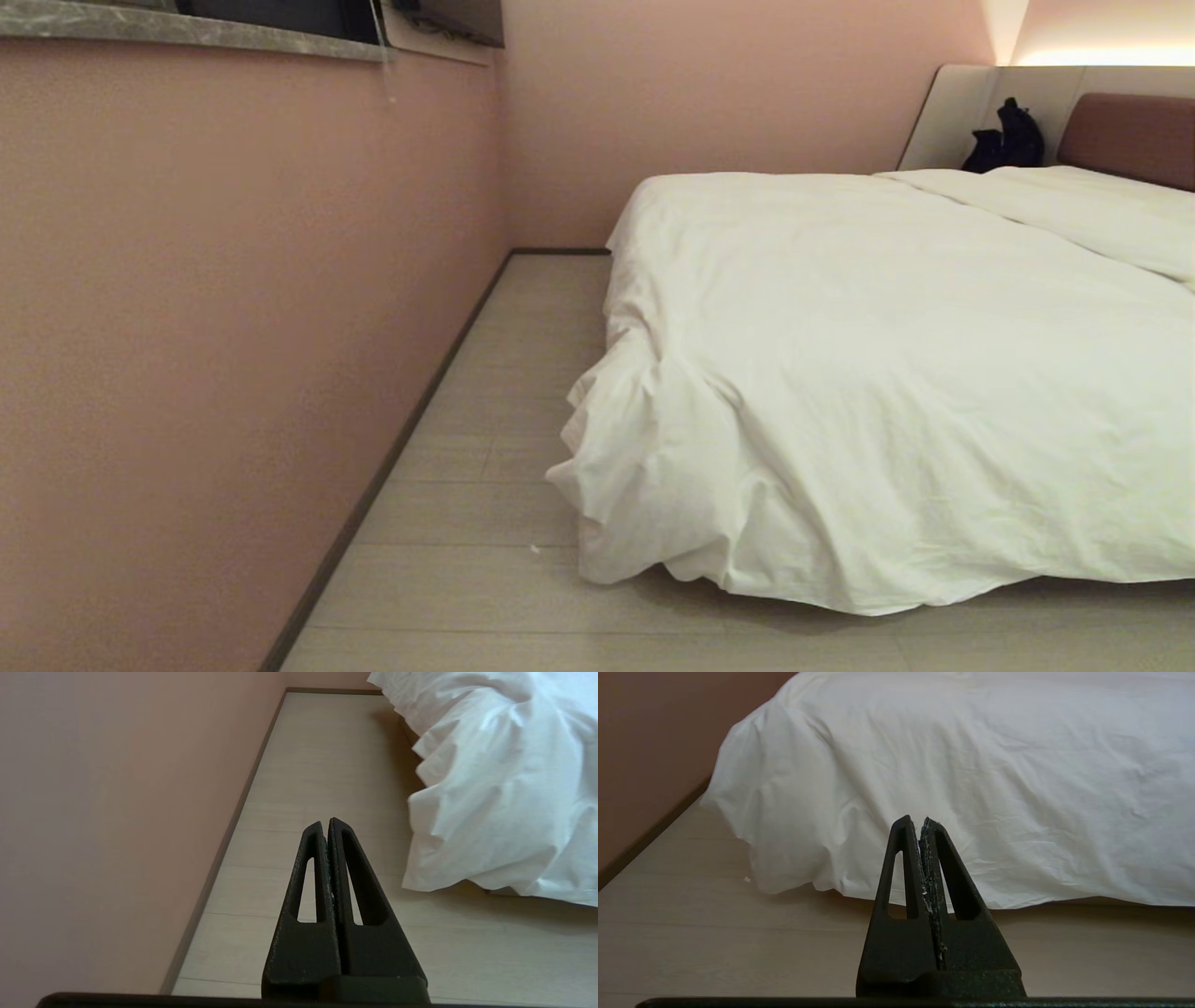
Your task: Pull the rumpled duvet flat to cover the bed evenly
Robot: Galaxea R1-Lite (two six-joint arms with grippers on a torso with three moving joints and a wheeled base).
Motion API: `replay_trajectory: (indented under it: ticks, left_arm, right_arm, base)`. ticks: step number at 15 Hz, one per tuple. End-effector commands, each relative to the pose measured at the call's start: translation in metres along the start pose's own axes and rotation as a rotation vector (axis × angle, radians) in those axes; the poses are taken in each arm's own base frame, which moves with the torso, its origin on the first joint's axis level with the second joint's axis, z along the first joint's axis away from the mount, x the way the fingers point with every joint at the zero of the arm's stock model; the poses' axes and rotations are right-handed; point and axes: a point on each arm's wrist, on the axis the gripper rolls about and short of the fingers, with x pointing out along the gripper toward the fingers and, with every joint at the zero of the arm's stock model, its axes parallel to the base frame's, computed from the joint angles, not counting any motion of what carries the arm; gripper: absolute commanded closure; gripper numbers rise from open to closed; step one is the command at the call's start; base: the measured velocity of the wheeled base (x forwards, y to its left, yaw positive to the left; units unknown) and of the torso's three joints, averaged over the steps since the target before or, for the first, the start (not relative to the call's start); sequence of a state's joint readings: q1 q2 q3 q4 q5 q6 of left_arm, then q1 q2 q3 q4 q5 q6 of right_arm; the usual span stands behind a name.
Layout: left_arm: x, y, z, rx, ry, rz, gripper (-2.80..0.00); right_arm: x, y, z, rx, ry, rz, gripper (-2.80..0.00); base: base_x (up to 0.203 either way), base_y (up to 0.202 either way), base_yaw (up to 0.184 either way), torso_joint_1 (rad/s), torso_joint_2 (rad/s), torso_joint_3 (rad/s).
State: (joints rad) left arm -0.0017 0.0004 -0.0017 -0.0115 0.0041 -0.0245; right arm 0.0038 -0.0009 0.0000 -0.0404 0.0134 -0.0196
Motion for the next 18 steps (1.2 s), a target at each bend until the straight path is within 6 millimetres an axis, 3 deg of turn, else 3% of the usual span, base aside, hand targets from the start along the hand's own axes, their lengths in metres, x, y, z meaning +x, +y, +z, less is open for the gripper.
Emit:
replay_trajectory:
  ticks: [1,18]
  left_arm:
    - [0.0,0.0,0.0,-0.002,-0.001,0.001,0.0]
    - [0.0,0.0,0.0002,-0.002,-0.003,0.001,0.0]
  right_arm:
    - [0.0001,0.0,0.0001,0.0,0.0,0.001,0.0]
    - [0.0001,0.0,0.0001,0.0,0.0,0.001,0.0]
  base:
    - [0.0,0.144,0.0,-0.001,0.0,0.004]
    - [0.0,0.005,0.0,0.0,0.0,0.0]
